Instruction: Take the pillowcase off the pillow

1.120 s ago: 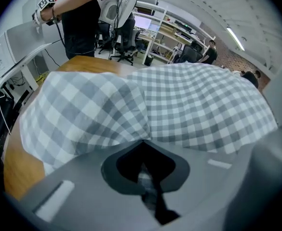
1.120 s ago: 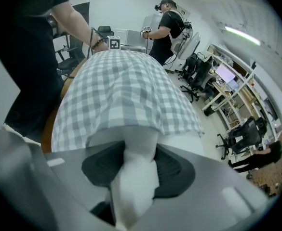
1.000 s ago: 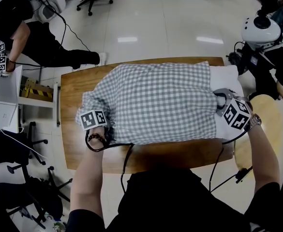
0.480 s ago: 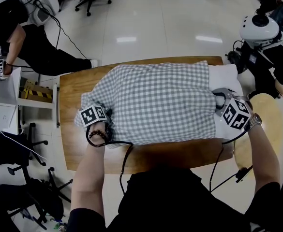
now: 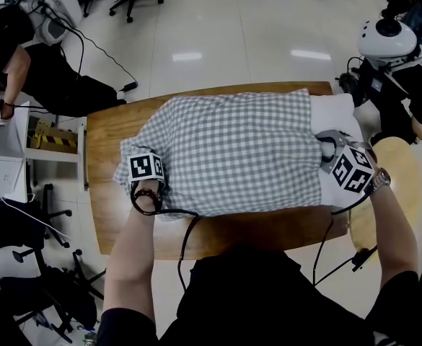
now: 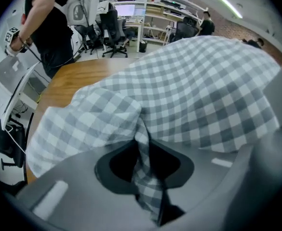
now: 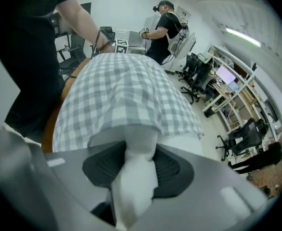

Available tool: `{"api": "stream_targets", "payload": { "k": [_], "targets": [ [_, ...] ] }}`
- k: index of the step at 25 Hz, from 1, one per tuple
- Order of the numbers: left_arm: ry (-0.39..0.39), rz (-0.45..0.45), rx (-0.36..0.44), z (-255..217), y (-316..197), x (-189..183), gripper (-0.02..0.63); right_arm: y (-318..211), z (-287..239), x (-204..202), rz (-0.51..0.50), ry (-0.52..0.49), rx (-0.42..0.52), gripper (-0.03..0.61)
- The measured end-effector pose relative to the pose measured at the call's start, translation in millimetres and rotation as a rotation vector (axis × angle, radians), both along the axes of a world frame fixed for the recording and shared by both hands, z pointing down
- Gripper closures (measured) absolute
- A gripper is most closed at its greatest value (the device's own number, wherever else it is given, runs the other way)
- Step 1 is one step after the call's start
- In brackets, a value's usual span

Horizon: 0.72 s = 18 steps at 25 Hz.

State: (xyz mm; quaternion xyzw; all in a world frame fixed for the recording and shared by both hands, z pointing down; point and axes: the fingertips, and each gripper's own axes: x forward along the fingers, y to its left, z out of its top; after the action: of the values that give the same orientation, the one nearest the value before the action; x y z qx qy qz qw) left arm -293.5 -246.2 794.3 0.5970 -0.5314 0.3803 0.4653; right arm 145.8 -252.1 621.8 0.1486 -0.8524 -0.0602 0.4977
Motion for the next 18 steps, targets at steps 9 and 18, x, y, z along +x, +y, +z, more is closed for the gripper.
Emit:
{"api": "stream_targets", "payload": {
  "k": [9, 18],
  "targets": [
    [0.067, 0.025, 0.095, -24, 0, 11, 0.604, 3, -9, 3, 0.001, -0.009, 0.037, 0.469],
    [0.151, -0.089, 0.289, -71, 6, 3, 0.604, 13, -34, 8, 0.021, -0.009, 0.144, 0.558]
  ]
}}
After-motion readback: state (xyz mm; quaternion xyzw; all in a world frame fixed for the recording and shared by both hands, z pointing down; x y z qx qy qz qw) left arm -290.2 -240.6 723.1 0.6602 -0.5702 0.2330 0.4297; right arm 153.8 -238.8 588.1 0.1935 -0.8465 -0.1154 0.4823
